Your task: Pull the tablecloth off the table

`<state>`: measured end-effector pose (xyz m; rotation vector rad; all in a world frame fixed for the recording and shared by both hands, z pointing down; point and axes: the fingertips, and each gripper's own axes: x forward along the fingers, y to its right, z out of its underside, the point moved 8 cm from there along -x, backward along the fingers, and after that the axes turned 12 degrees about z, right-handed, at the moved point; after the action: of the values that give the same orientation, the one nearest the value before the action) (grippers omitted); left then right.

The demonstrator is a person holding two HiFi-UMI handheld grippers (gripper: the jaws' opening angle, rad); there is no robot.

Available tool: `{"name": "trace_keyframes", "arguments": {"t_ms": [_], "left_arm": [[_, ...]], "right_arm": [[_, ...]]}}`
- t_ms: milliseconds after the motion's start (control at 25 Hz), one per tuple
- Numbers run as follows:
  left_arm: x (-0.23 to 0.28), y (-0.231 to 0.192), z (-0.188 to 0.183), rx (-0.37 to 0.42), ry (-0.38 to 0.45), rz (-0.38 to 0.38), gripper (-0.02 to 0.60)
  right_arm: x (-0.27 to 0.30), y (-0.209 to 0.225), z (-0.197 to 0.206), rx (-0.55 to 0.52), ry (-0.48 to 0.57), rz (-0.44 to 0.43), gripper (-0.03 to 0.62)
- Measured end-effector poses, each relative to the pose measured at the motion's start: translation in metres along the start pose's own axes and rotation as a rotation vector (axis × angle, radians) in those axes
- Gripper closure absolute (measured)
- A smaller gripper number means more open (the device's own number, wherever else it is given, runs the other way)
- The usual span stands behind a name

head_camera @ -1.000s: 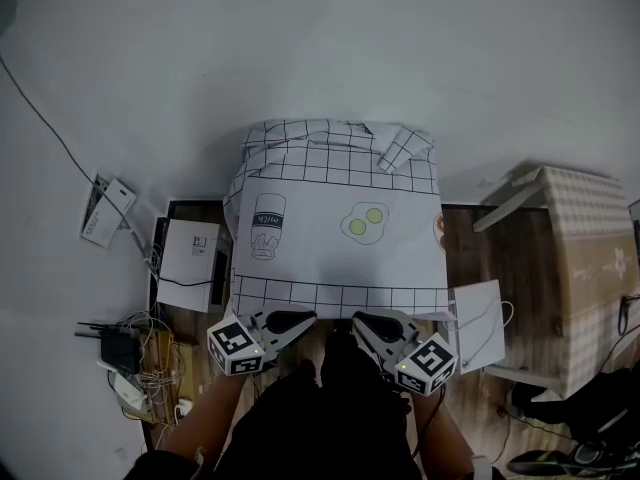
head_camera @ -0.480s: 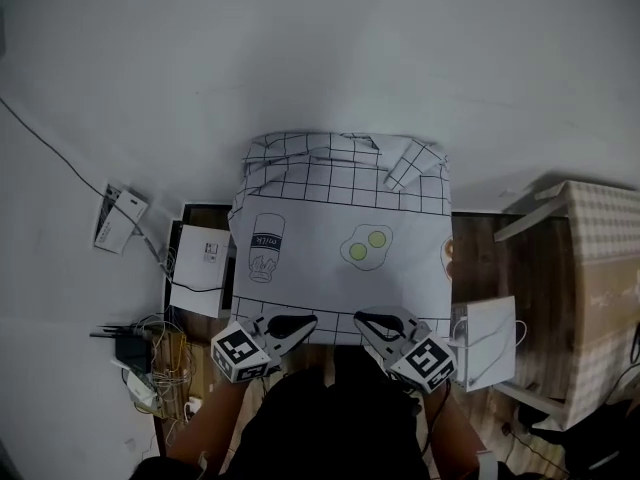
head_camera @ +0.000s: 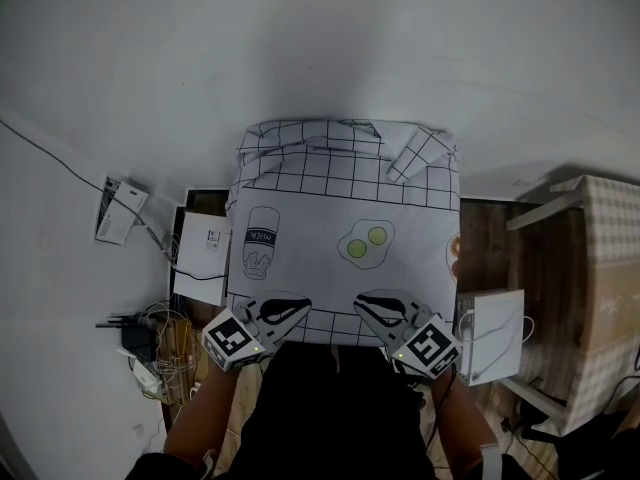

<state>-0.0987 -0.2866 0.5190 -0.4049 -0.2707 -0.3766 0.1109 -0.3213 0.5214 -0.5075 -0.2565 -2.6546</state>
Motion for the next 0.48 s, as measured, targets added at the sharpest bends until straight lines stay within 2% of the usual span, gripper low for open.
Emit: {"name": "trace_keyframes", "arguments": {"t_ms": [280, 480], "left_arm": [[0.009, -0.035, 0.007, 0.072, -0.109, 0.012, 0.571], [0.017, -0.059, 0.023, 0.145, -0.248, 0.04, 0.571]], "right_arm": [[0.026, 0.016, 0.011, -0.03, -0.073, -0.007, 0.569], [0.049, 0.026, 0.021, 0.01, -0.128, -0.027, 0.569]]}}
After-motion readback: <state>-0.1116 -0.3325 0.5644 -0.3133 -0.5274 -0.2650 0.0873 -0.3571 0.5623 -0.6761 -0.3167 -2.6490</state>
